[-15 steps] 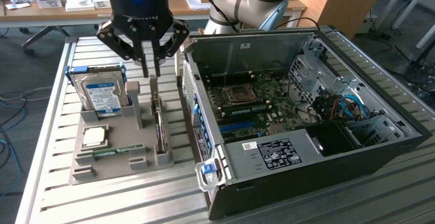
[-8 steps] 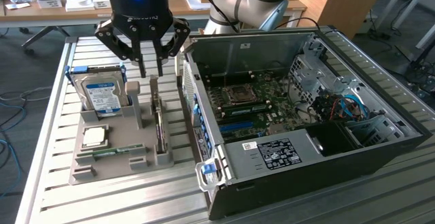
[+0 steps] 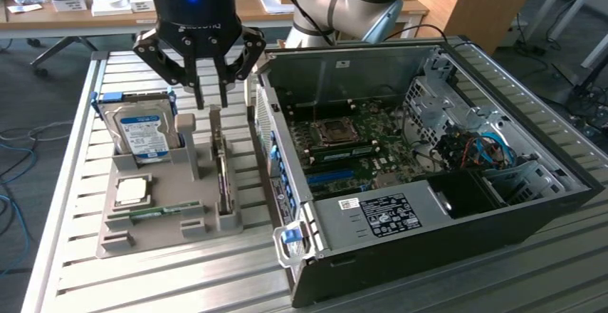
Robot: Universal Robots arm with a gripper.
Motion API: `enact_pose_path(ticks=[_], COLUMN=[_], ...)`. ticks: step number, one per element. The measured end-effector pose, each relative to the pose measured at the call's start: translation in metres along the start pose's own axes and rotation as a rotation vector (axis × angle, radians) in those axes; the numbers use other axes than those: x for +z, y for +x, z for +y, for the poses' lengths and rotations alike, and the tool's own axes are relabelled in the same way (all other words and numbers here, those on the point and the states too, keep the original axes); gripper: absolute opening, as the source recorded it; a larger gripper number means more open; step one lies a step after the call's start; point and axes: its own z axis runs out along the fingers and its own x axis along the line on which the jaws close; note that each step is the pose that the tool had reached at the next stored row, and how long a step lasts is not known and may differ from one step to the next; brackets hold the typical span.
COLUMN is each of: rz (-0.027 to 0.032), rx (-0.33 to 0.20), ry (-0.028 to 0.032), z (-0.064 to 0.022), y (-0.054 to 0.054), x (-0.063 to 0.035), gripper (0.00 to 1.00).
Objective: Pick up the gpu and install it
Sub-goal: 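Pick up the gpu and move the gpu toward the slot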
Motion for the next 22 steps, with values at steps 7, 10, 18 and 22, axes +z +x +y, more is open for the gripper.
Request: enact_pose_path(ticks=[7, 10, 18, 22], rz=[0.0, -0.0001, 0.0, -0.0003], rx=[0.0, 0.0, 0.0, 0.0], ry=[0.0, -0.0001, 0.0001, -0.0002], z=[0.0, -0.0001, -0.0002, -0.0003], y=[0.0, 0.0, 0.0001, 0.0002], x=[0.0006, 0.0019, 0.0038, 0.006], gripper=[0.36, 0.36, 0.36, 0.36])
